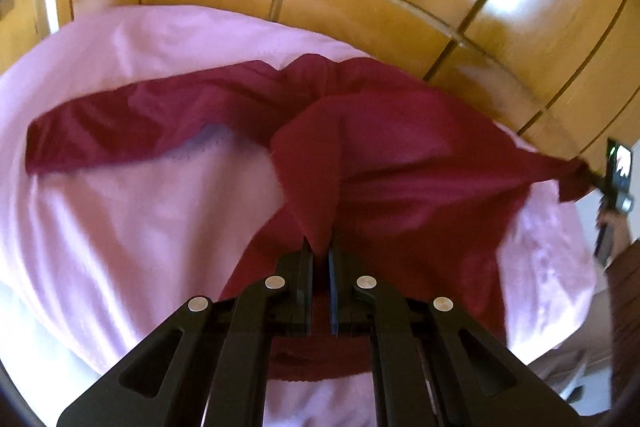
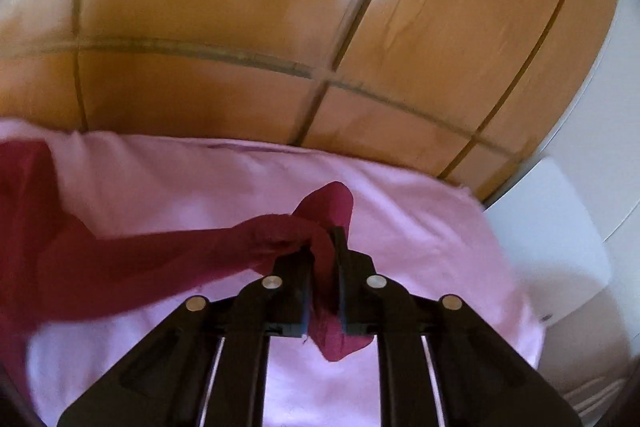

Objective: Fold small clothes
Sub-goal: 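Lift and shake the shirt out with both tools, spreading it over the bed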

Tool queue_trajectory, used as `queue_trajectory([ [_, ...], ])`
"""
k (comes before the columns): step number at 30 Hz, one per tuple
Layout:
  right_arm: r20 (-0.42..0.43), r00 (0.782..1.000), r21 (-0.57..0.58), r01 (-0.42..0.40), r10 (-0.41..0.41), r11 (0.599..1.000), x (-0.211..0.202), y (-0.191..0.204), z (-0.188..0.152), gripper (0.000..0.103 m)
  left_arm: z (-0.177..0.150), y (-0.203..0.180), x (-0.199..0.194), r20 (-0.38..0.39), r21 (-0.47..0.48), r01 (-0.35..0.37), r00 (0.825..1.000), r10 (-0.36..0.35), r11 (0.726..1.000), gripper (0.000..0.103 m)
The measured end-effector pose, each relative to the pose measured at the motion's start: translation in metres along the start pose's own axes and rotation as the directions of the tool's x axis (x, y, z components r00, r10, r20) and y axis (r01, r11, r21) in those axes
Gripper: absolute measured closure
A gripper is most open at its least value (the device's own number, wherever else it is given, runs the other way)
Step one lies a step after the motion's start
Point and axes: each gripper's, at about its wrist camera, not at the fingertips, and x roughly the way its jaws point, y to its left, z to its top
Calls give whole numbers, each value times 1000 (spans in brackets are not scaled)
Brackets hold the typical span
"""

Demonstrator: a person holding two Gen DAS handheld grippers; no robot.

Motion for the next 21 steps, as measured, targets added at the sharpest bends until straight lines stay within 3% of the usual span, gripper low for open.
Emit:
queue_trajectory([
  [1, 8, 1000, -2, -1, 1, 1000, -2, 6, -1, 72, 2, -1, 3, -1, 8, -17, 1000, 17, 1000, 98],
  [2, 11, 1000, -13, -7, 7, 1000, -7, 13, -2, 51, 5, -1, 7, -4, 13, -43, 999, 43, 999, 98],
  [3, 15, 1000, -25, -25, 26, 999, -11, 17, -10, 45, 6, 2, 10, -9, 9, -53, 999, 54, 999, 98],
  [5, 7, 994, -50, -111, 112, 993, -20, 33, -22, 42, 8, 8, 13, -14, 0, -56, 998, 56, 998, 98],
  [7, -53, 947, -25, -317, 316, 948, -30, 43, -47, 42, 7, 10, 12, -13, 3, -61, 998, 61, 998, 98],
  [8, -104, 882, 11, -461, 459, 887, -39, 54, -64, 42, 6, 12, 12, -14, 5, -60, 998, 60, 998, 98],
  [9, -138, 825, 37, -549, 548, 835, -45, 62, -77, 42, 5, 12, 12, -14, 5, -62, 998, 62, 998, 98],
  [10, -183, 730, 73, -658, 659, 749, -56, 78, -97, 42, 5, 13, 12, -14, 6, -64, 998, 64, 998, 98],
  [11, -218, 648, 101, -729, 730, 677, -64, 93, -113, 42, 5, 14, 12, -14, 8, -67, 998, 67, 998, 98],
  [12, -251, 569, 129, -782, 783, 609, -71, 108, -129, 42, 4, 15, 12, -13, 9, -67, 998, 67, 998, 98],
  [13, -295, 474, 164, -830, 830, 533, -80, 128, -148, 42, 4, 15, 12, -12, 7, -66, 998, 66, 998, 98],
  [15, -348, 393, 192, -859, 851, 475, -89, 156, -171, 45, 3, 16, 10, -8, 7, -57, 998, 57, 998, 98],
  [16, -368, 388, 180, -862, 845, 474, -94, 169, -180, 56, 3, 16, 9, -6, 8, -55, 998, 55, 998, 98],
  [17, -375, 407, 157, -858, 833, 490, -102, 176, -185, 87, 3, 17, 8, -3, 10, -52, 999, 52, 999, 98],
  [18, -375, 430, 134, -851, 821, 507, -106, 179, -184, 90, 3, 17, 6, 0, 11, -49, 999, 49, 999, 98],
  [21, -311, 467, 71, -857, 827, 511, -125, 161, -164, 95, 6, 18, -6, 13, 16, -25, 1000, 25, 1000, 98],
])
